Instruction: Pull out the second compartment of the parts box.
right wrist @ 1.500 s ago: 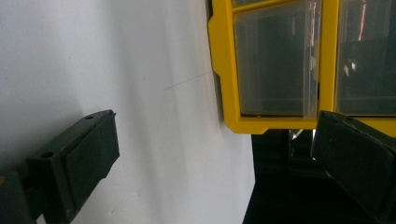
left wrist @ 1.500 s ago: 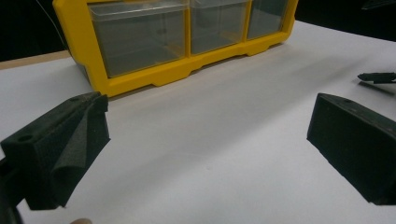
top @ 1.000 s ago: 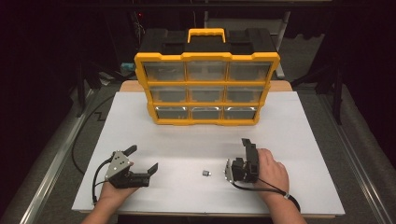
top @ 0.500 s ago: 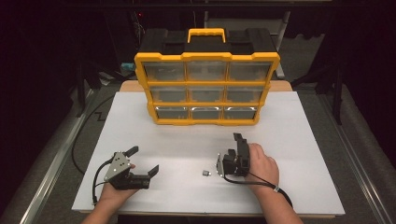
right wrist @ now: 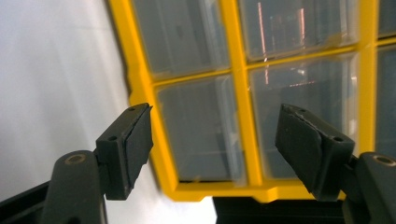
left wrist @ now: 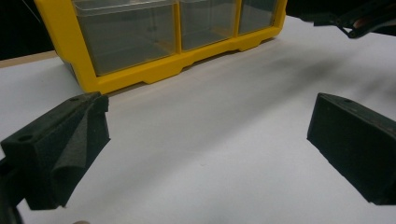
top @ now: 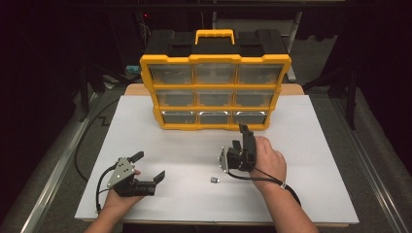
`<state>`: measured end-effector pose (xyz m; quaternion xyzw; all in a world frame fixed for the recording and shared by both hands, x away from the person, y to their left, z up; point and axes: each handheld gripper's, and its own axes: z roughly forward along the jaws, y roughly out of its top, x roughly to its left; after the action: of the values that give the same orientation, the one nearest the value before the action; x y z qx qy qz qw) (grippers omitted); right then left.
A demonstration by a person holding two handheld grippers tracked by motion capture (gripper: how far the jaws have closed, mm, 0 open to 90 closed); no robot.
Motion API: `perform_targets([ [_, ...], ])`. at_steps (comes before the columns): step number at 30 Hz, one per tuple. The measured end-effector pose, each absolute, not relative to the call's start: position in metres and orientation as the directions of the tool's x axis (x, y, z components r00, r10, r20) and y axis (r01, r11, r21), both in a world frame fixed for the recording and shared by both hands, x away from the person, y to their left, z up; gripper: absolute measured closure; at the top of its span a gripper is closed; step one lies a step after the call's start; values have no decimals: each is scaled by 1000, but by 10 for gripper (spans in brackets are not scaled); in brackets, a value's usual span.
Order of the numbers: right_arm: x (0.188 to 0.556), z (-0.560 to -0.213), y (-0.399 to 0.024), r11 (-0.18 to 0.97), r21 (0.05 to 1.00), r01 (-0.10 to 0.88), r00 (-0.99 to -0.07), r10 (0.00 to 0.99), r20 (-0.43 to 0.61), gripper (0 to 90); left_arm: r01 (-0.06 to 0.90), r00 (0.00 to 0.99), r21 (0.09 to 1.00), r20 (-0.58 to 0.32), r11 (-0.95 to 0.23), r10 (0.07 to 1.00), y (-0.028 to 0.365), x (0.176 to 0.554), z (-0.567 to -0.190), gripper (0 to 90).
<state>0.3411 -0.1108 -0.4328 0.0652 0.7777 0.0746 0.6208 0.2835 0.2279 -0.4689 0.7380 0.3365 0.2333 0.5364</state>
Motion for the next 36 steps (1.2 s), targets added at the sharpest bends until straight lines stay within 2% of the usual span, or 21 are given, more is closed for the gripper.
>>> perform_targets([
  [14, 360, -397, -95, 983, 182, -25, -148, 176, -973, 307, 235, 680, 948, -4, -212, 733, 227, 283, -469, 1],
  [15, 361, -395, -94, 979, 204, -20, -148, 199, -969, 308, 235, 680, 948, -4, -212, 733, 227, 283, -469, 1],
  [17, 363, -386, -92, 983, 182, -32, -128, 177, -976, 312, 234, 679, 949, -4, -210, 734, 228, 283, -469, 1],
  [20, 364, -378, -88, 977, 211, -31, -118, 206, -971, 316, 234, 677, 949, -4, -211, 736, 228, 283, -469, 1],
  [25, 368, -360, -81, 983, 173, -59, -84, 168, -982, 332, 232, 678, 950, -4, -209, 735, 229, 283, -469, 1],
  [28, 369, -356, -79, 978, 199, -55, -86, 194, -977, 337, 229, 678, 950, -2, -210, 735, 229, 282, -468, 1],
  [36, 376, -335, -69, 980, 187, -68, -51, 184, -982, 367, 229, 677, 952, -4, -205, 736, 230, 282, -468, 1],
])
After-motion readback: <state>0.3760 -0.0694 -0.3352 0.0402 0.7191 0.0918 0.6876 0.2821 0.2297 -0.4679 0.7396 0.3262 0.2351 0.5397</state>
